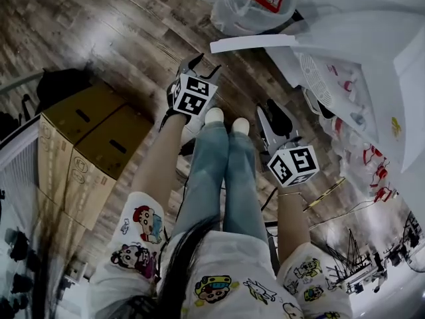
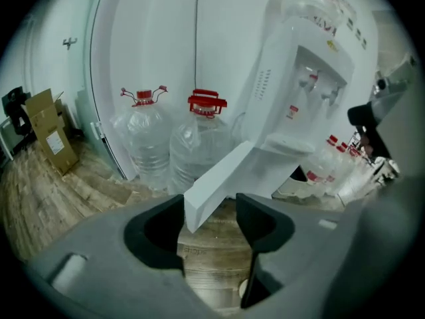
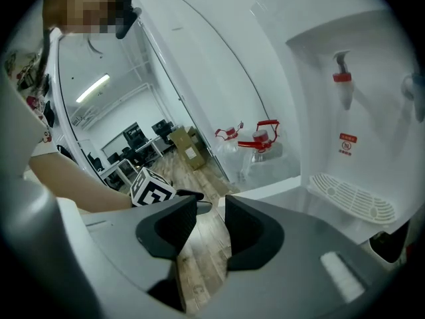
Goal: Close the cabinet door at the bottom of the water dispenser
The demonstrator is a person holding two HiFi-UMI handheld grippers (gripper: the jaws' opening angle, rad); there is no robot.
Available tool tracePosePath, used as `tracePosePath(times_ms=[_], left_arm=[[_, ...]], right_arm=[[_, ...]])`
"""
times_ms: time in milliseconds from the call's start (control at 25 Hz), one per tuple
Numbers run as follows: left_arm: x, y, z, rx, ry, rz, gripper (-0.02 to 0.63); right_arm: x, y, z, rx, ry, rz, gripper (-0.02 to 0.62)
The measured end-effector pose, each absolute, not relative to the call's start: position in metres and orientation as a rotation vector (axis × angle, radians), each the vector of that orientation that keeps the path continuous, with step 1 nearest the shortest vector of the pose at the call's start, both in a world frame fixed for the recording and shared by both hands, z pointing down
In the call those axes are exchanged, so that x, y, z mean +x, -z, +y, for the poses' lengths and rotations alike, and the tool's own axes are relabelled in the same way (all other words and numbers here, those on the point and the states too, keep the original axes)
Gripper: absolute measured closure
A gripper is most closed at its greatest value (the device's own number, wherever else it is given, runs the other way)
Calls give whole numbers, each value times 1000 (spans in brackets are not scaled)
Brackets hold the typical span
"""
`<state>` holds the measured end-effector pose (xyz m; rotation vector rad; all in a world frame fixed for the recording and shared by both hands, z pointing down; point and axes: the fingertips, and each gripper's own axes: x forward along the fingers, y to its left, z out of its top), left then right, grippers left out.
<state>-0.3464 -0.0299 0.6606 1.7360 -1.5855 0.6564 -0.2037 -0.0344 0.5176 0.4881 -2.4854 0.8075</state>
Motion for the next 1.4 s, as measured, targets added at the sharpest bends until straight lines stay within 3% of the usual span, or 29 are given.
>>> tracePosePath(times_ms=[760,920,1400], left_arm=[[-350,-737,-70,1860,-1005,-1272,336],[-356,-740,-72,1841,-1026,-1300,400],[-315,-740,-33,1823,-1043,-1278,430]], right_arm=[[-189,-549,-42,511,-887,-2407,459],[-182,-554,-38,542,-904,-2395,460],[-153,-555,-23,645,-930,-2401,469]])
